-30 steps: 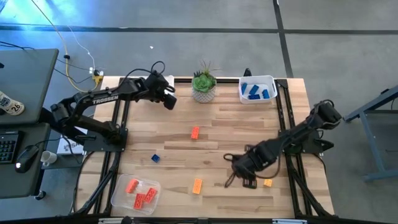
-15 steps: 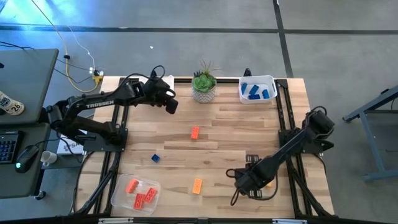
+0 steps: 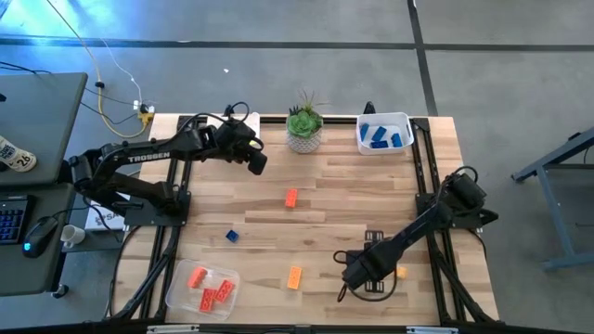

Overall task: Sort & place blocks by color
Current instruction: Put the orange game piece into the transparent bin

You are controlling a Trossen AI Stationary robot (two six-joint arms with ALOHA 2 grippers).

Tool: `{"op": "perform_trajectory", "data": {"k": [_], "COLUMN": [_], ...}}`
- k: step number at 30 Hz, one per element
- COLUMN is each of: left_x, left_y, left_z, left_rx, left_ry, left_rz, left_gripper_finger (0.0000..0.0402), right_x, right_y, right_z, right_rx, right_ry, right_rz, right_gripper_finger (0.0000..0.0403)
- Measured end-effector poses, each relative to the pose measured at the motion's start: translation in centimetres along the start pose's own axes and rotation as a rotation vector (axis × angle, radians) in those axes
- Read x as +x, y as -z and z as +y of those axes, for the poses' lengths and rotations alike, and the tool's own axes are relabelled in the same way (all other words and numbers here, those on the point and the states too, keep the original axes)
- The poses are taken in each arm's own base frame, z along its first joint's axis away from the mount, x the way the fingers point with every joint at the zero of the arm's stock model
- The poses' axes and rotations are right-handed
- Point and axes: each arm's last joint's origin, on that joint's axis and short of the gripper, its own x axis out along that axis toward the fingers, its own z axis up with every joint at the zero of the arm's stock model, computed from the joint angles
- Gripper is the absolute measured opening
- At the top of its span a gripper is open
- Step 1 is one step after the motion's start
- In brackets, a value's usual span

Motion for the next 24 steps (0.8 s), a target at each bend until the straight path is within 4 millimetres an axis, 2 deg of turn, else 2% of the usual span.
{"op": "perform_trajectory", "data": {"k": [5, 11, 18, 24], "left_x": [0.0, 0.0, 0.0, 0.0], "left_y": [0.0, 0.1, 0.1, -0.2], "left_z": [-0.1, -0.2, -0.2, -0.4], "left_rx": [-0.006, -0.010, -0.029, -0.057], "left_ry": [0.017, 0.047, 0.054, 0.084], "left_rz": [0.010, 0.026, 0.028, 0.004], "left_gripper_finger": [0.0188, 0.0188, 0.0188, 0.0188], "right_x": [1.2, 1.4, 0.7, -1.2], "right_y": [0.4, 0.3, -1.0, -2.8], "right_z": [-0.3, -0.5, -1.6, -4.6], "right_rx": [0.023, 0.022, 0.018, 0.117], "right_ry": [-0.052, -0.056, -0.087, -0.048], "right_rz": [0.018, 0.016, 0.018, -0.113], "right_gripper_finger": [0.0185, 0.0113, 0.0111, 0.0111]}}
